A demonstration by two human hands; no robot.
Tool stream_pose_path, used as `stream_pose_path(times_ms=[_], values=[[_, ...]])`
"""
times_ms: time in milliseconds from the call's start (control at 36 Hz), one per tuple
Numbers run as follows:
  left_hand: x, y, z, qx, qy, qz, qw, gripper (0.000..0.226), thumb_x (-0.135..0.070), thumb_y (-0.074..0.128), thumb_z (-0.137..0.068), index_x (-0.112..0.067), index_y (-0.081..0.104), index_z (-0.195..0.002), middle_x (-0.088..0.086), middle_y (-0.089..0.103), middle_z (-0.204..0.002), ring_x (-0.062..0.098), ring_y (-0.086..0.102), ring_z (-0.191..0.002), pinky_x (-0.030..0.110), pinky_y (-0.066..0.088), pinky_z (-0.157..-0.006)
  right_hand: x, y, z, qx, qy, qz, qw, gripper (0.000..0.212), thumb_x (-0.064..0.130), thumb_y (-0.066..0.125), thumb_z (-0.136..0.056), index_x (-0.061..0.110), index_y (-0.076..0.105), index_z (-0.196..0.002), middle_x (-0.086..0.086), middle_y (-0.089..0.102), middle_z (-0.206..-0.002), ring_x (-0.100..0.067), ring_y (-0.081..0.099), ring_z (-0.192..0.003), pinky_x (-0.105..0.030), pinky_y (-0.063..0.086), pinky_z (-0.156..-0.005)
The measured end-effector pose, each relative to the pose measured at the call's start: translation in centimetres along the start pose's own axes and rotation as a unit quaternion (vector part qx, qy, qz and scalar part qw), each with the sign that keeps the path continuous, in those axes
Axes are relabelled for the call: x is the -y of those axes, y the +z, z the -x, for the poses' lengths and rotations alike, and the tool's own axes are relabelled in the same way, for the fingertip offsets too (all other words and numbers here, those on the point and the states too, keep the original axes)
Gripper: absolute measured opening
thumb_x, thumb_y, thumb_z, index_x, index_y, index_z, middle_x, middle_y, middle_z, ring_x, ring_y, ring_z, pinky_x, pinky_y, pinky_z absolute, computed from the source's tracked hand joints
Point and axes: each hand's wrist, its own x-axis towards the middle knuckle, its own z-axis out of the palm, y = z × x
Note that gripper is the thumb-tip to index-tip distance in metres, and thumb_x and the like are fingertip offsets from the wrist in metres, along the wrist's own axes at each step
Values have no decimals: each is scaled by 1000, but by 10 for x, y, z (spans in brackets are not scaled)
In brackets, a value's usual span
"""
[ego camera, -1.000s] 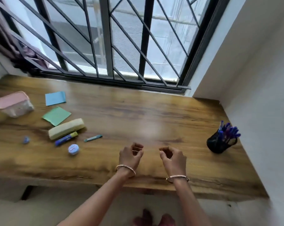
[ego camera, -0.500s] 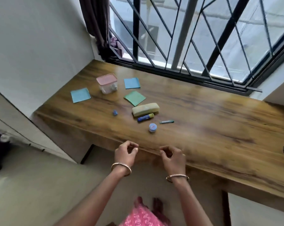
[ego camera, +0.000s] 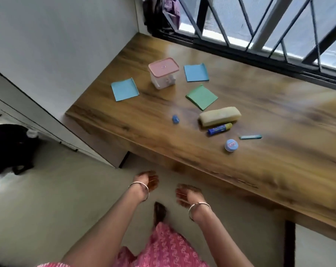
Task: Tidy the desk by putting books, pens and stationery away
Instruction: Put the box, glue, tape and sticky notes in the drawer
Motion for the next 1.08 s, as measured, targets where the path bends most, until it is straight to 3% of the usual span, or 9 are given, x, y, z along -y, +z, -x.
stream_pose_path(times_ms=[167, 306, 389, 472, 583, 667, 806, 944, 1083], values=[[-25, -26, -43, 27, -70, 68, 995, 20, -20, 47, -99, -7, 60, -91, 10, 72, -72, 26, 59, -75, 36, 54, -66, -6, 22, -46, -8, 111, -206, 972, 23, 9, 47, -97, 10, 57, -118, -15, 66, -107, -29, 62, -93, -44, 50, -87], [-45, -34, -76, 73, -101, 128, 984, 48, -36, 29, -103, -7, 46, -137, 15, 48, -141, 33, 47, -128, 45, 34, -108, 3, 39, -73, -25, 103, -323, 941, 17, 5, 46, -95, 4, 59, -106, -17, 68, -98, -27, 63, -91, -41, 60, -66], [-52, -39, -89, 89, -125, 174, 973, 54, -50, 21, -101, -15, 51, -129, 8, 49, -137, 27, 49, -125, 42, 32, -109, 4, 46, -82, -35, 82, -384, 919, 17, -10, 48, -80, 2, 58, -88, -17, 73, -75, -32, 70, -78, -47, 60, -58], [-59, -46, -98, 103, -132, 229, 959, 55, -54, 20, -98, -20, 50, -130, 6, 48, -135, 22, 47, -126, 42, 30, -107, 1, 51, -87, -18, 50, -446, 893, 51, -17, 73, -39, 5, 56, -82, -15, 68, -77, -31, 73, -66, -47, 60, -57], [-76, -49, -104, 141, -144, 263, 944, 66, -56, 18, -96, -19, 31, -149, 5, 27, -158, 20, 19, -148, 44, 11, -117, 0, 63, -92, -53, 37, -479, 875, 47, -17, 48, -64, 7, 54, -104, -15, 55, -94, -32, 66, -89, -44, 59, -54], [-79, -51, -106, 146, -135, 221, 955, 68, -56, 16, -97, -14, 31, -149, 5, 25, -158, 22, 21, -147, 45, 14, -118, -5, 67, -97, -72, 15, -499, 864, 28, -17, 36, -84, 4, 54, -90, -15, 57, -87, -30, 57, -92, -43, 59, -50], [-72, -66, -103, 142, -123, 186, 964, 70, -56, 16, -97, -9, 29, -148, 8, 29, -156, 28, 31, -143, 45, 25, -113, -16, 86, -86, -97, -29, -509, 855, 32, -17, 35, -87, 8, 53, -79, -6, 65, -54, -27, 63, -72, -41, 60, -61], [-46, -101, -93, 140, -136, 156, 968, 53, -55, 26, -97, -9, 51, -93, 15, 53, -126, 31, 58, -109, 48, 39, -98, -54, 98, -60, -136, -19, -506, 852, 30, -17, 38, -87, 8, 53, -78, -7, 66, -55, -24, 62, -74, -36, 60, -55], [-28, -143, -75, 135, -176, 145, 964, 47, -52, 29, -97, -13, 53, -88, 11, 61, -101, 28, 60, -94, 46, 39, -99, -92, 109, -23, -155, -11, -482, 862, 25, -16, 38, -88, 2, 53, -78, -11, 65, -51, -28, 61, -76, -45, 61, -65]])
